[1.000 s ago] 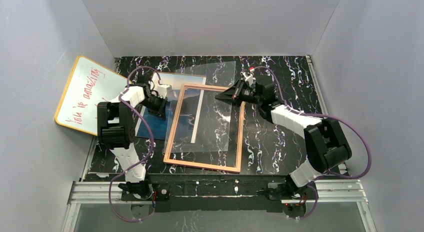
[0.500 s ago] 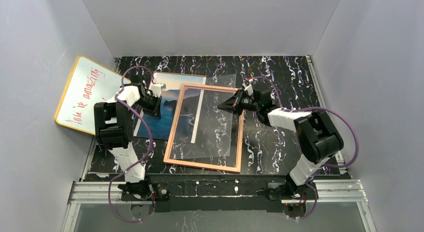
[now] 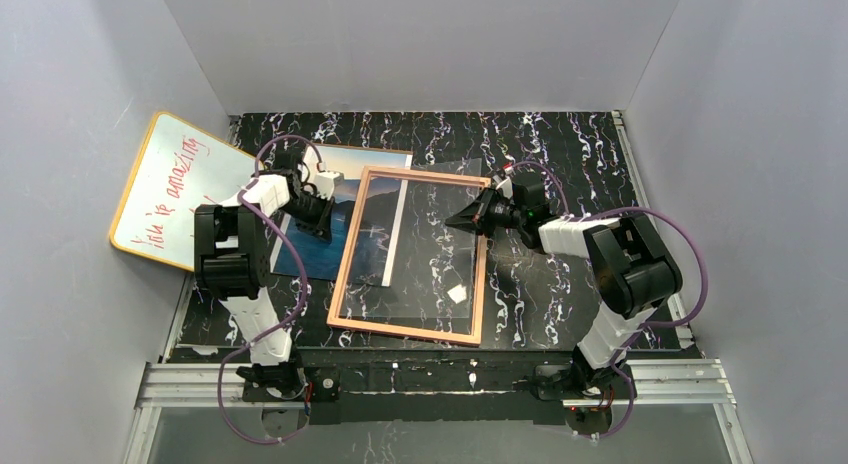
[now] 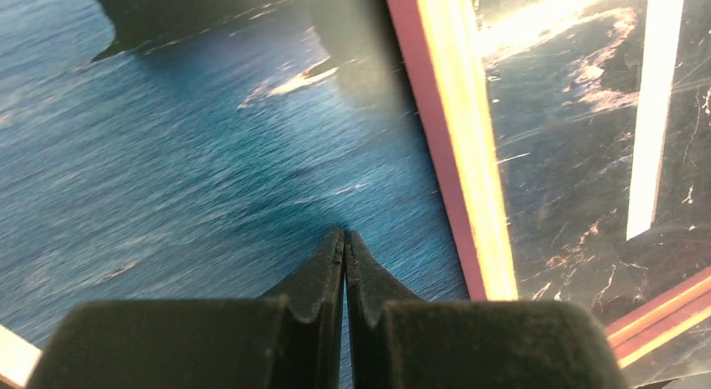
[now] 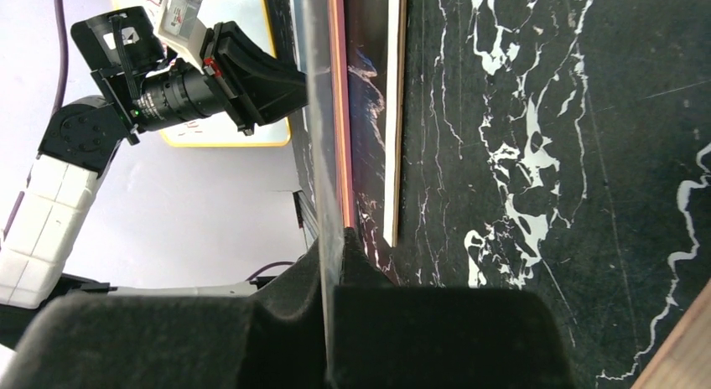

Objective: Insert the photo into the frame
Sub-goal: Place the photo frame item in the photo frame.

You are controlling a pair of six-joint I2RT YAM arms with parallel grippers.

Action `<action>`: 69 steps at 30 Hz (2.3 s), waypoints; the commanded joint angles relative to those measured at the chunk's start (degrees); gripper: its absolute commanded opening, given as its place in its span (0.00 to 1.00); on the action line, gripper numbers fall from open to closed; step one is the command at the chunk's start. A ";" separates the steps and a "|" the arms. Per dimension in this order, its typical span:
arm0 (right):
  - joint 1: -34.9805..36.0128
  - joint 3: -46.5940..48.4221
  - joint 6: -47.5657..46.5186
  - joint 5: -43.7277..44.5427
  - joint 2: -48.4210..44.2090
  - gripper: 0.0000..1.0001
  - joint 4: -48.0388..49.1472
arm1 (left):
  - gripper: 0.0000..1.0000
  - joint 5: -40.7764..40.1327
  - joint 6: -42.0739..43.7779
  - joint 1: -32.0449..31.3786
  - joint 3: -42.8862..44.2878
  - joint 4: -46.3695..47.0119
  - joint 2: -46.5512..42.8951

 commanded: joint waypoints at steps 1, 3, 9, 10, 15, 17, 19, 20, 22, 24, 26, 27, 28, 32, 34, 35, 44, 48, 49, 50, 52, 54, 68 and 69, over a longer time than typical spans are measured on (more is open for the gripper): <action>-0.79 0.30 -1.34 -0.95 0.70 0.01 1.67 | 0.00 0.13 -0.25 -2.89 -1.57 -0.88 -1.27; -0.96 -0.15 -0.89 -1.10 0.87 0.01 1.69 | 0.00 0.05 -0.38 -3.40 -1.56 -0.76 -1.14; -1.07 -1.22 1.17 -3.34 2.39 0.01 3.86 | 0.00 -0.31 -0.84 -4.49 -1.78 -0.07 -0.94; -1.08 -1.38 1.33 -3.49 2.47 0.01 4.16 | 0.00 -0.42 -0.99 -4.67 -1.81 -0.01 -0.82; -1.07 -1.86 1.72 -3.78 1.96 0.01 4.30 | 0.00 -0.65 -1.15 -5.22 -2.05 0.38 -0.65; -1.07 -2.09 1.87 -3.86 1.72 0.01 4.51 | 0.00 -0.92 -1.23 -5.40 -2.07 0.61 -0.63; -1.08 -2.39 2.07 -3.88 1.68 0.01 4.92 | 0.00 -0.84 -1.24 -5.49 -2.13 0.64 -0.66; -1.03 -2.55 2.16 -3.87 1.65 0.01 5.06 | 0.00 -0.91 -1.24 -5.57 -2.18 0.64 -0.68; -1.08 -2.67 2.31 -4.00 1.97 0.01 5.46 | 0.00 -0.97 -1.24 -5.63 -2.22 0.71 -0.67; -1.08 -2.95 2.77 -4.01 2.24 0.01 6.39 | 0.00 -0.97 -1.24 -5.67 -2.27 0.73 -0.63; -1.08 -3.11 3.29 -4.08 2.61 0.01 7.23 | 0.00 -0.98 -1.25 -5.75 -2.19 0.73 -0.63; -1.08 -3.07 3.40 -4.20 2.77 0.01 7.35 | 0.00 -0.97 -1.32 -5.76 -2.22 0.73 -0.66; -1.08 -3.03 3.48 -4.26 2.86 0.01 7.34 | 0.00 -0.94 -1.35 -5.84 -2.19 0.73 -0.65; -1.08 -3.91 3.70 -3.94 2.23 0.01 7.25 | 0.00 -1.06 -1.41 -6.02 -2.08 0.83 -0.56; -1.03 -4.37 3.61 -3.92 2.12 0.01 7.20 | 0.00 -1.11 -1.43 -6.11 -1.96 0.88 -0.44; -1.07 -4.42 3.59 -3.89 2.18 0.01 7.28 | 0.00 -1.11 -1.42 -6.15 -1.91 0.89 -0.43; -1.08 -4.51 3.95 -3.79 2.94 0.01 8.10 | 0.00 -1.19 -1.40 -6.59 -2.15 0.86 -0.78; -1.03 -4.61 4.47 -3.31 3.48 0.01 8.19 | 0.00 -1.11 -1.49 -6.88 -2.17 0.86 -0.50; -1.07 -4.95 4.59 -2.82 3.29 0.01 8.32 | 0.00 -1.07 -1.50 -6.90 -2.16 0.89 -0.49; -1.08 -5.30 4.64 -2.32 3.14 0.01 8.34 | 0.00 -1.11 -1.50 -6.95 -2.18 0.90 -0.54; -1.11 -5.69 4.81 -1.95 3.28 0.01 8.47 | 0.00 -1.11 -1.36 -6.97 -2.30 0.91 -0.60; -1.10 -5.89 5.10 -1.95 3.80 0.01 9.02 | 0.00 -1.17 -1.24 -6.99 -2.31 0.91 -0.61; -1.25 -8.60 13.58 -4.24 6.74 0.01 27.88 | 0.00 -1.28 -0.56 -7.50 -3.13 0.97 0.16; -1.20 -8.89 13.95 -4.36 6.78 0.01 29.37 | 0.00 -1.22 -0.54 -7.51 -3.22 0.99 0.26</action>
